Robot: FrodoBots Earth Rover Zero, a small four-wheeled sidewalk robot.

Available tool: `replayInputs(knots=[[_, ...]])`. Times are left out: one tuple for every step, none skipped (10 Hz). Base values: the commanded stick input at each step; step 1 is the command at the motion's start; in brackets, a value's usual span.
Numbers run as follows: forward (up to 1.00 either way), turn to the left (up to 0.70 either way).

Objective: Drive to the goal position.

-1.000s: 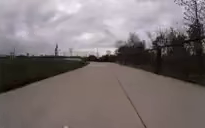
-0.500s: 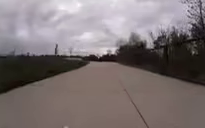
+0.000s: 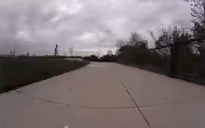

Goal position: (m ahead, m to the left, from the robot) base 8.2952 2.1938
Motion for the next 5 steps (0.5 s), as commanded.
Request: replayInputs(knots=[[1.0,0.0],[1.0,0.0],[1.0,0.0],[1.0,0.0],[1.0,0.0]])
